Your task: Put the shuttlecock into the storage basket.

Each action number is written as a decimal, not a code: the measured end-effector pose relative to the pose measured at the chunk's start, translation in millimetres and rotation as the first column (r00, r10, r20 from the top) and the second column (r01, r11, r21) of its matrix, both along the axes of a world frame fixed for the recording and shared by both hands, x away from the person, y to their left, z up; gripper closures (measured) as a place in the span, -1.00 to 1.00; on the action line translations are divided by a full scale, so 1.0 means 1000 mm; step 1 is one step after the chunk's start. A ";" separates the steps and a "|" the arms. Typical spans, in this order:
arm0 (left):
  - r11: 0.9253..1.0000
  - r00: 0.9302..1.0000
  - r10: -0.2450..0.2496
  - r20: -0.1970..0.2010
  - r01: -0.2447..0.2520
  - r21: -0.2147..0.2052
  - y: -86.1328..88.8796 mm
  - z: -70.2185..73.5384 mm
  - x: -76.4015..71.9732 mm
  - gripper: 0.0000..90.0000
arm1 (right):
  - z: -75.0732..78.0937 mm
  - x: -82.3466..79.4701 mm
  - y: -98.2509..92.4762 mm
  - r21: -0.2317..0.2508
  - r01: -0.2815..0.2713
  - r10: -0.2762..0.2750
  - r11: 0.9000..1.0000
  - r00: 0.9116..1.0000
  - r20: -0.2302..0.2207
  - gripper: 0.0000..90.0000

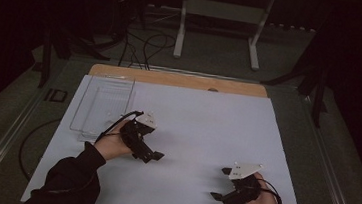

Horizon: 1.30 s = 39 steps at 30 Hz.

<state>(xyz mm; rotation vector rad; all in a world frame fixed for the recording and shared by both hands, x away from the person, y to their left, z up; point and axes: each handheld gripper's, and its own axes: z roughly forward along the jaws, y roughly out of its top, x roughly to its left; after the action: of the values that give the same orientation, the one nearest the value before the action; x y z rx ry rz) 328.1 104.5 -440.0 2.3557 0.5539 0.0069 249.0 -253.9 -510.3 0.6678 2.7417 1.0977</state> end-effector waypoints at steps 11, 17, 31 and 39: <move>1.000 0.999 -0.026 -0.021 0.026 -0.011 0.002 -0.012 -0.012 -1.00 | 0.000 0.000 0.000 0.002 0.000 0.000 1.000 1.000 0.000 -0.80; 0.999 0.999 -0.033 -0.028 0.032 -0.016 0.005 -0.022 -0.020 -1.00 | -0.001 0.000 0.000 -0.005 -0.002 0.002 1.000 1.000 0.000 -0.80; 0.999 0.999 -0.038 -0.030 0.038 -0.014 0.014 -0.037 -0.042 -1.00 | -0.001 -0.001 0.002 -0.010 -0.001 0.001 1.000 1.000 0.000 -0.80; 0.999 0.998 -0.038 -0.044 0.038 -0.020 0.022 -0.044 -0.051 -1.00 | -0.001 -0.001 0.002 -0.009 -0.003 0.003 1.000 1.000 -0.001 -0.80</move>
<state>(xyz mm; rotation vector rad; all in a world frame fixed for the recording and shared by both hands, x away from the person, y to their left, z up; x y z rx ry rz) 277.5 126.3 -484.1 2.3519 0.5283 -0.0684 248.3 -252.3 -511.5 0.6628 2.7478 1.0855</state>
